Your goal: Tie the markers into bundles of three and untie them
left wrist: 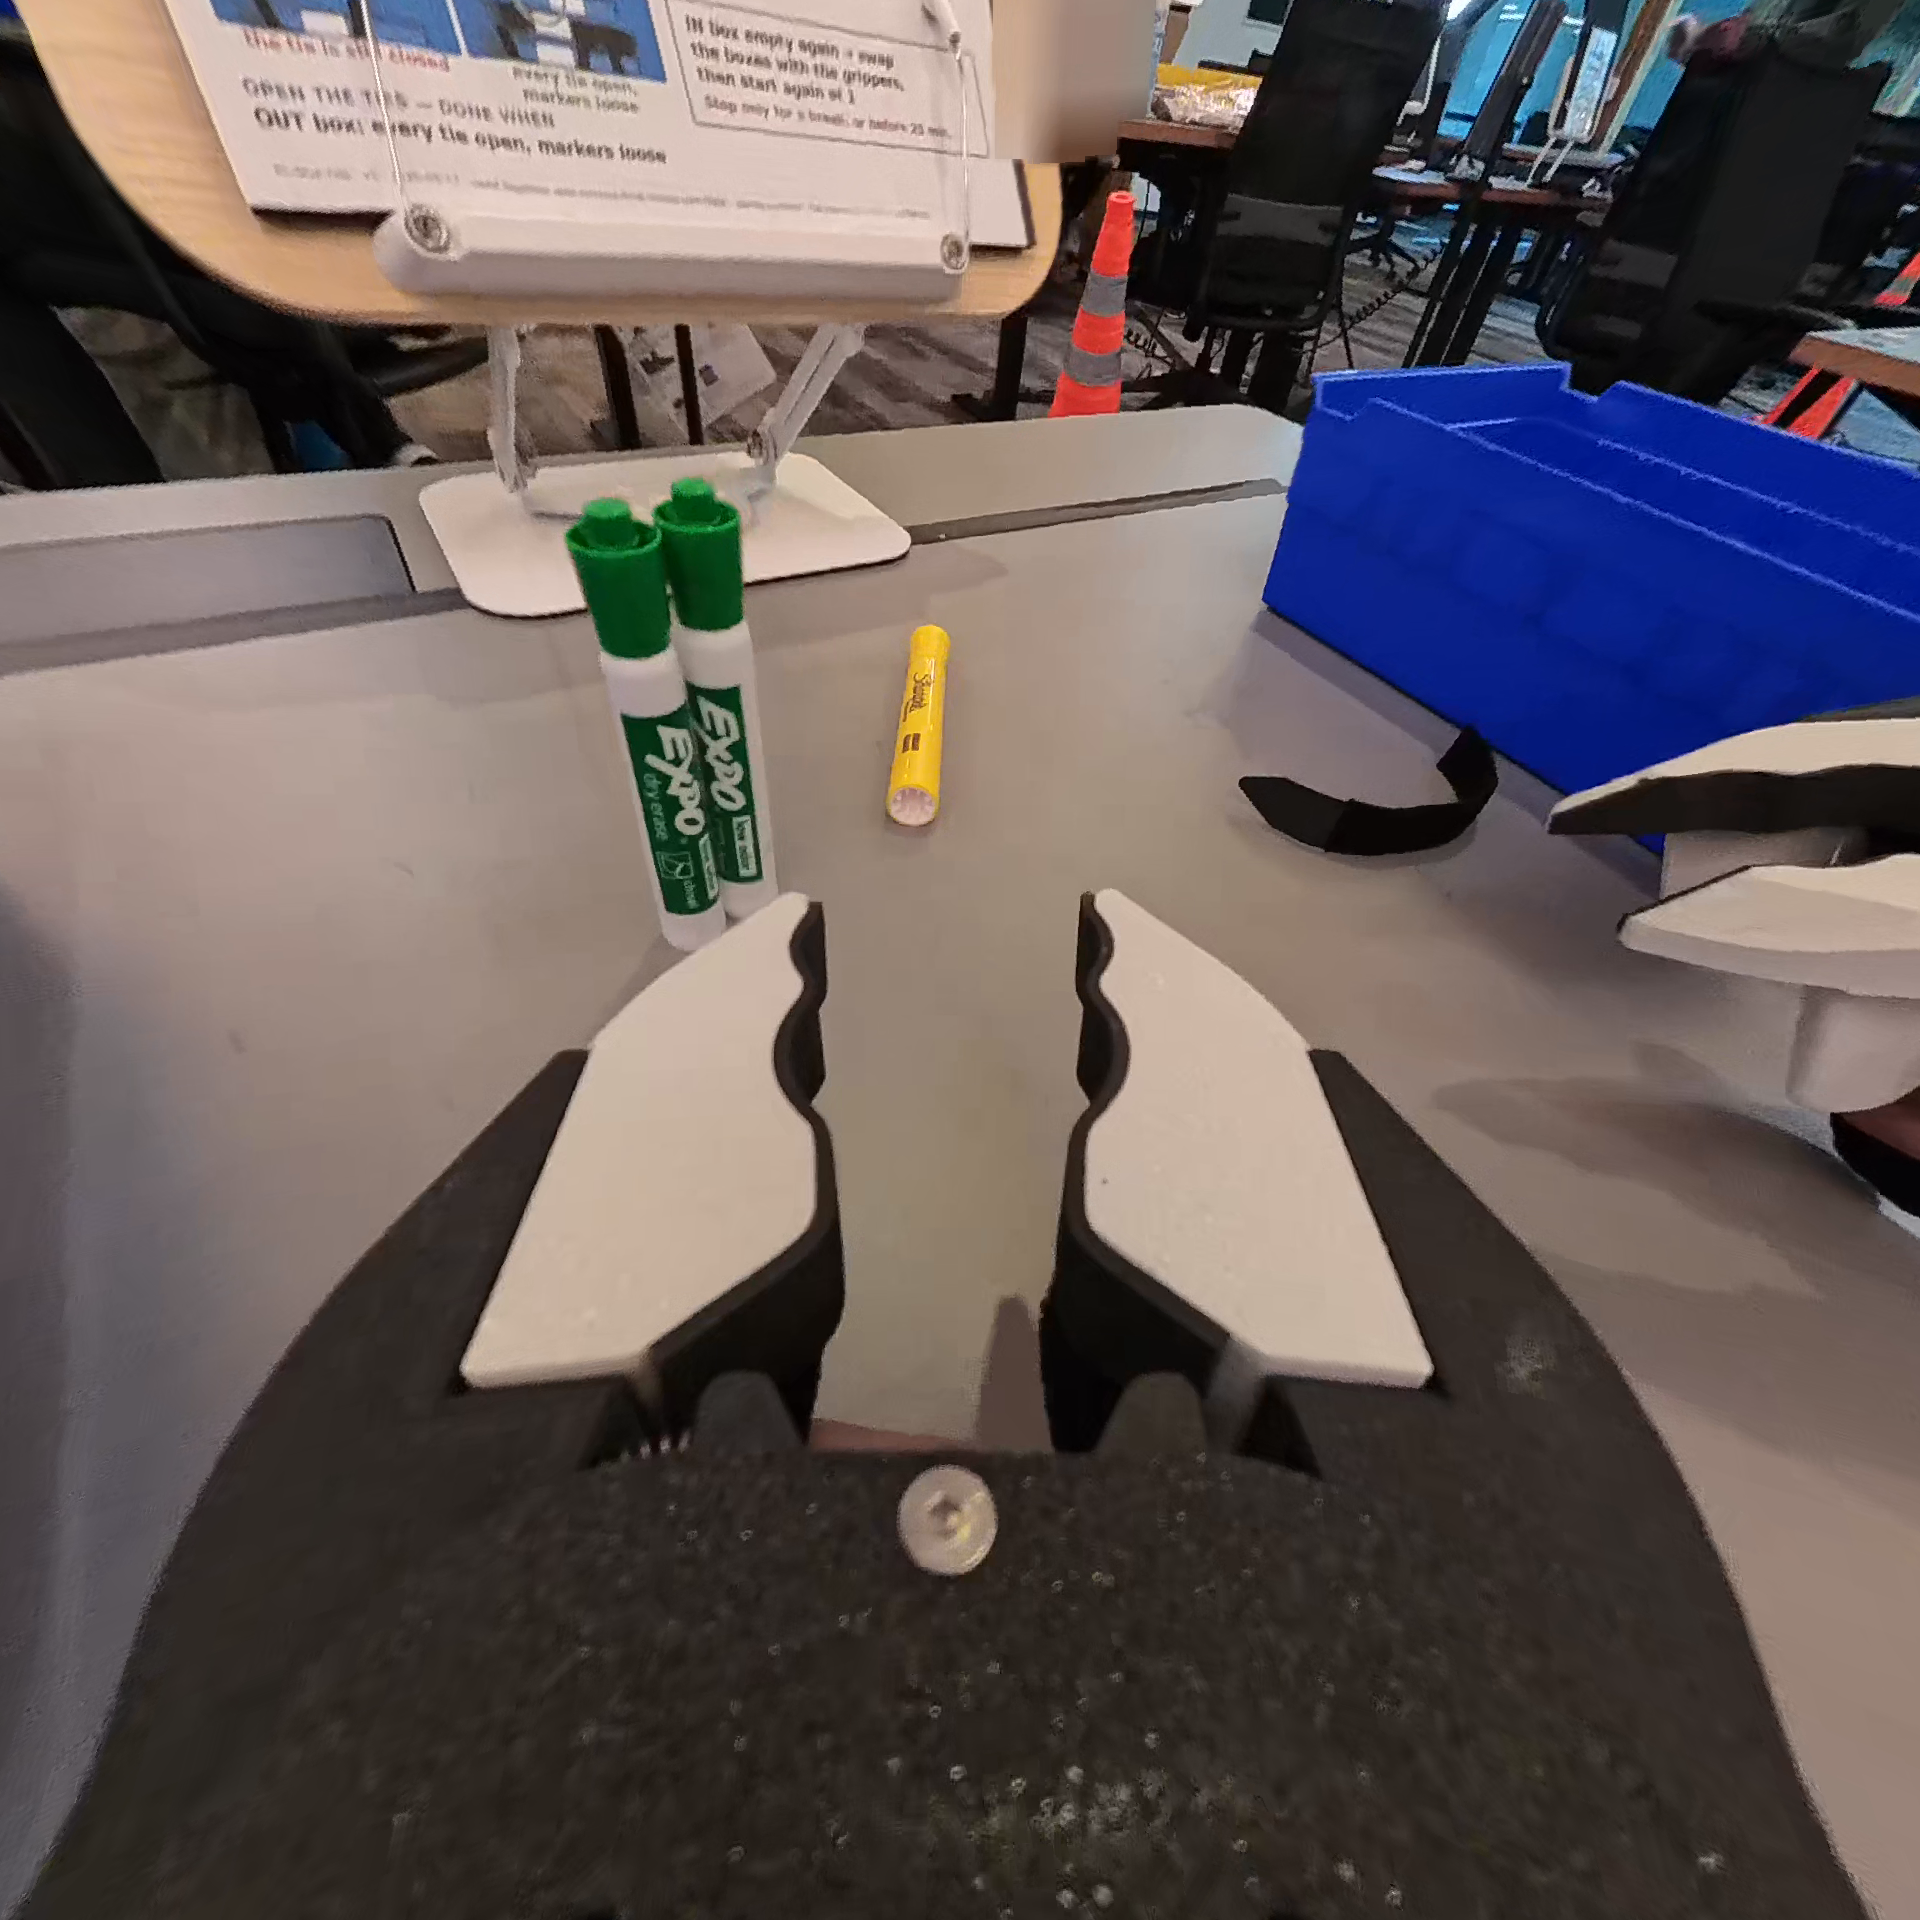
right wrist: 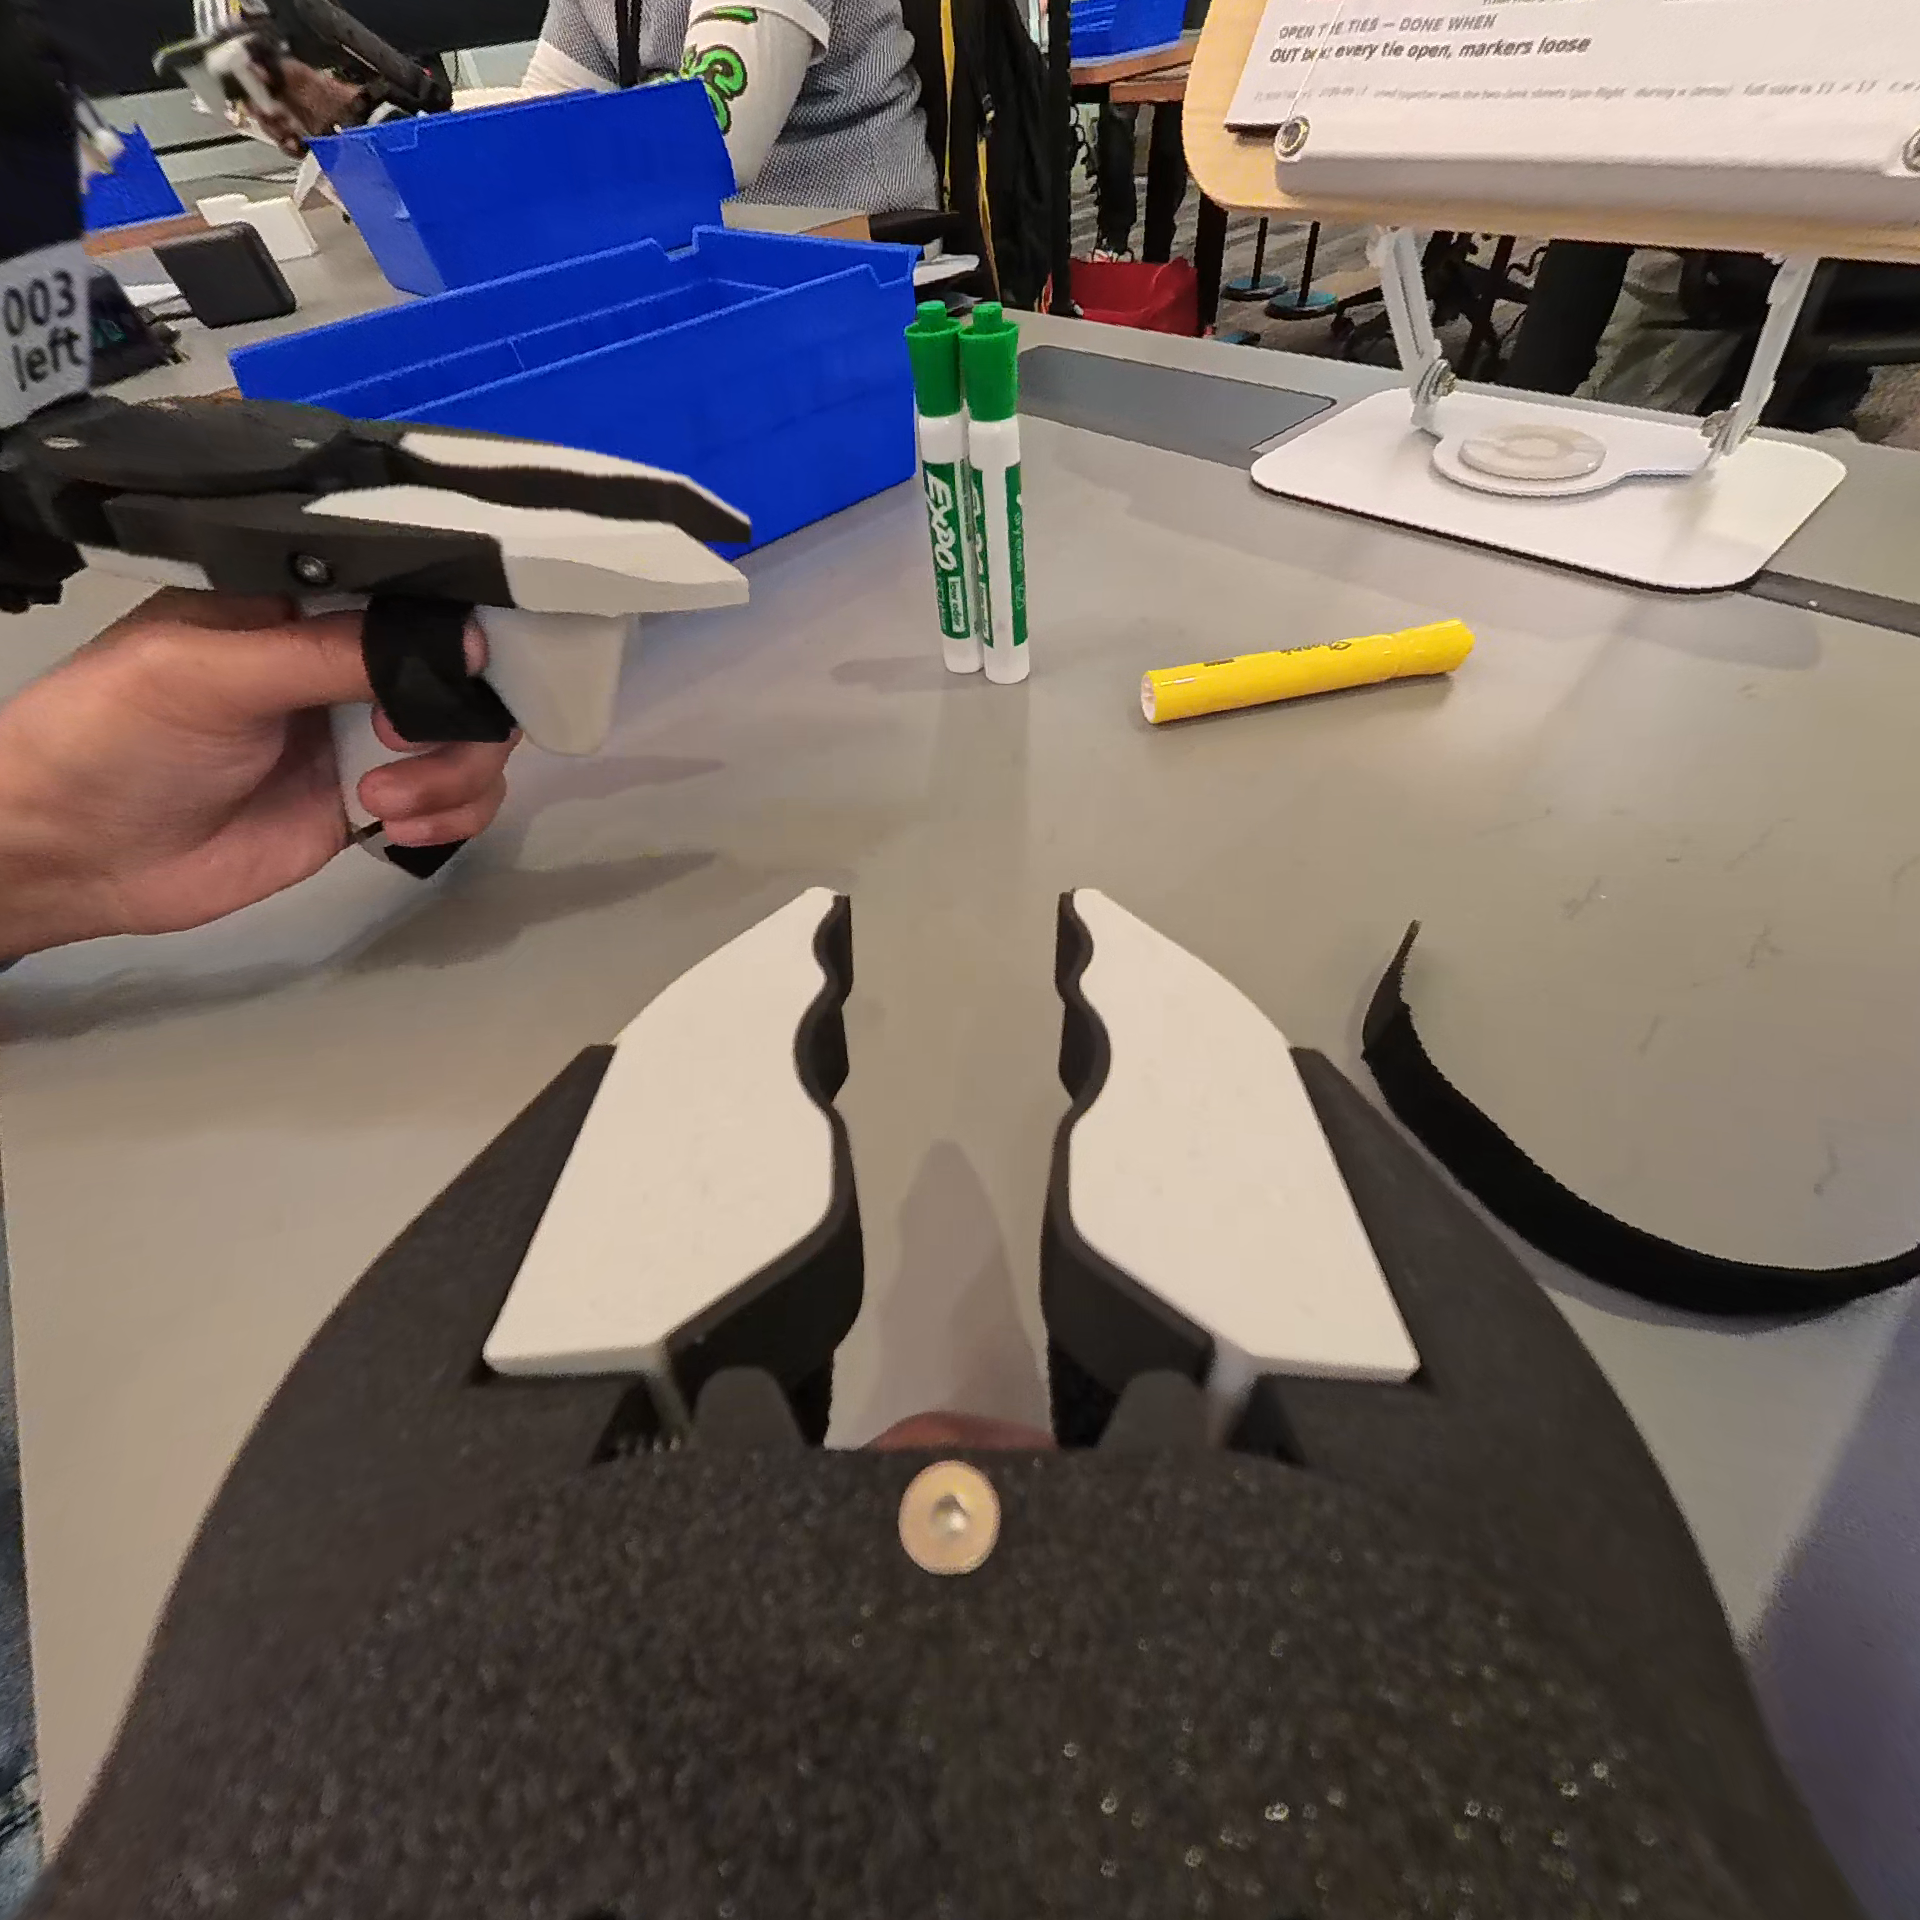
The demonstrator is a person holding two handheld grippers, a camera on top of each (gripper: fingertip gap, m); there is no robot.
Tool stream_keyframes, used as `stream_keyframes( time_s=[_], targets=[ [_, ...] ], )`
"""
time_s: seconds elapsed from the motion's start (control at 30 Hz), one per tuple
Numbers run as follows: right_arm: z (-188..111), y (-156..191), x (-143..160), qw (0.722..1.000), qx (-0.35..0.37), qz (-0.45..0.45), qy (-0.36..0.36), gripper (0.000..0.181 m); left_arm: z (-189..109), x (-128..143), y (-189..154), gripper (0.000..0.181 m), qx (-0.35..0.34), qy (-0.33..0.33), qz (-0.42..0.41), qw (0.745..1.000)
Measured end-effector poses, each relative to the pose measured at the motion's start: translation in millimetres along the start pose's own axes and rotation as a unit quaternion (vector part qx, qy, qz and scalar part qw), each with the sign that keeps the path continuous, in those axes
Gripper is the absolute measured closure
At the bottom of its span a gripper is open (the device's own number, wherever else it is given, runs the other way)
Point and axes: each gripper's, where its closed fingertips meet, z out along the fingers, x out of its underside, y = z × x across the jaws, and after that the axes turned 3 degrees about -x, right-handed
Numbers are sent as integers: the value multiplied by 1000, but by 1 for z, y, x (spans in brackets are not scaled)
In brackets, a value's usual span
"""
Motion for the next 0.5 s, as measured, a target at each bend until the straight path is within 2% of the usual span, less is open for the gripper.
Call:
stream_keyframes(
  time_s=[0.27,0.5],
  targets=[
    [0,-1,0,1000,2,-5,3,144,0,2,-8,136,19,9,2,1000],
    [3,1,3,1000,2,-12,12,145,1,7,-2,136,26,19,-31,999]
  ],
)
